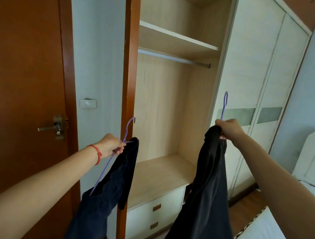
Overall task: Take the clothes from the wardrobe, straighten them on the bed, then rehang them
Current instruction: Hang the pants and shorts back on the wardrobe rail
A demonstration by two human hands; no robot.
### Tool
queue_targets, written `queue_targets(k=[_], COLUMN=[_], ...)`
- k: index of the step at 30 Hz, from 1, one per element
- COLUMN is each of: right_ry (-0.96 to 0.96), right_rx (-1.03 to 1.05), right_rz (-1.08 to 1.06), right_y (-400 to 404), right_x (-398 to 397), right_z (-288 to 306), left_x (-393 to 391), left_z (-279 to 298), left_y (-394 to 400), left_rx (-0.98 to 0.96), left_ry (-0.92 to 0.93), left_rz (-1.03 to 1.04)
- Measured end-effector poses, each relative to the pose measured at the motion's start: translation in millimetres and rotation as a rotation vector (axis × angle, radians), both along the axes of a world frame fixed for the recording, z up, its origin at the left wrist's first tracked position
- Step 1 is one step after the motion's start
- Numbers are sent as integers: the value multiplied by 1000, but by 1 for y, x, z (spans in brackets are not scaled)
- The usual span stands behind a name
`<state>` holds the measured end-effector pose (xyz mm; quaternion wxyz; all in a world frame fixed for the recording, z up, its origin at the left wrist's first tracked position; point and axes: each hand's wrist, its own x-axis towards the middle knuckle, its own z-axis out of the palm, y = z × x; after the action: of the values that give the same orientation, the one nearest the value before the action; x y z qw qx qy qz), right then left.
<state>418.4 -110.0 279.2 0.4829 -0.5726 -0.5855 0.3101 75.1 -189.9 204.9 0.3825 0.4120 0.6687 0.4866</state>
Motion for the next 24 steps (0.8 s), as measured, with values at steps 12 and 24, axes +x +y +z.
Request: queue_targets(k=[12,24], right_ry=[-73,-276], right_rx=[47,-86], right_rz=[-13,-228], right_y=[101,202], right_x=[-11,-30], right_z=[23,20], left_x=[43,33], left_z=[49,57], left_y=[129,320], left_rx=[152,161], left_ry=[-151,-190], left_rz=[-78,-285])
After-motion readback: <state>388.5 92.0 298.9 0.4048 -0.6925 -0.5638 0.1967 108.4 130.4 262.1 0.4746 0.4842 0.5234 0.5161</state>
